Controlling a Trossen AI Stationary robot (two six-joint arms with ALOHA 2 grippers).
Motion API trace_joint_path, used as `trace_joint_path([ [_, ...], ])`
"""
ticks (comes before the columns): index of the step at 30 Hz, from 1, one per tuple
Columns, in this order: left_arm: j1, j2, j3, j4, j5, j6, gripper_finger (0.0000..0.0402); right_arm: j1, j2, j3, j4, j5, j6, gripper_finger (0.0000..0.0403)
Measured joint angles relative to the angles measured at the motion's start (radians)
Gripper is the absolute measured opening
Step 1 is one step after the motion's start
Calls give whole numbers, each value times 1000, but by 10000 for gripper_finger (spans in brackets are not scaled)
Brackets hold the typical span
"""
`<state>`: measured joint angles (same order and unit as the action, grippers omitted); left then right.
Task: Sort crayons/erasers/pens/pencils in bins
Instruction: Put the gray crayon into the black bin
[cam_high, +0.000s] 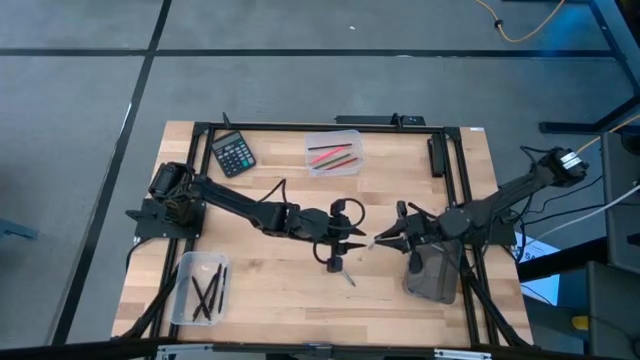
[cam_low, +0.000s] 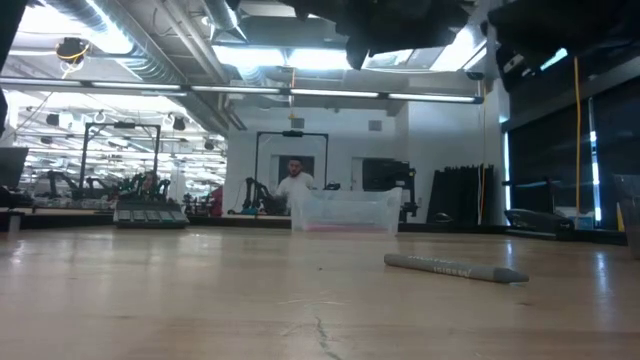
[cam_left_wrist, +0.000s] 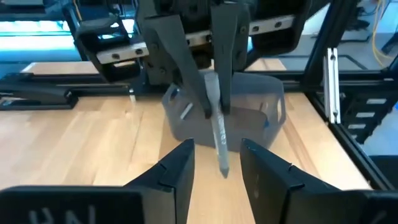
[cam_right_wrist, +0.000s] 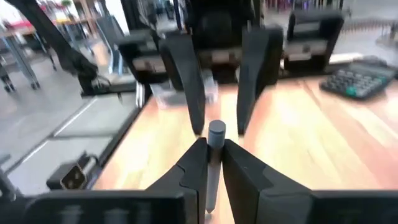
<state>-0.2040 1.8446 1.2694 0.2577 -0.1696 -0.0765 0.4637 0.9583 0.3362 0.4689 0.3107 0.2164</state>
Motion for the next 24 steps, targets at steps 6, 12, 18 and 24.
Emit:
trace_joint_path([
  [6,-3,14,2,6,0,-2,124,0,-51,145,-398,-79,89,52],
  [12,-29,119,0,42,62,5,124,19,-44,261,-768,-217,233,52],
  [18,-39,222,0,149,214,6,124,68,-46,291,-1022,-219,362,52],
  [24,-40,249,0,311,303,8,124,122,-46,291,-1154,-265,477,52],
])
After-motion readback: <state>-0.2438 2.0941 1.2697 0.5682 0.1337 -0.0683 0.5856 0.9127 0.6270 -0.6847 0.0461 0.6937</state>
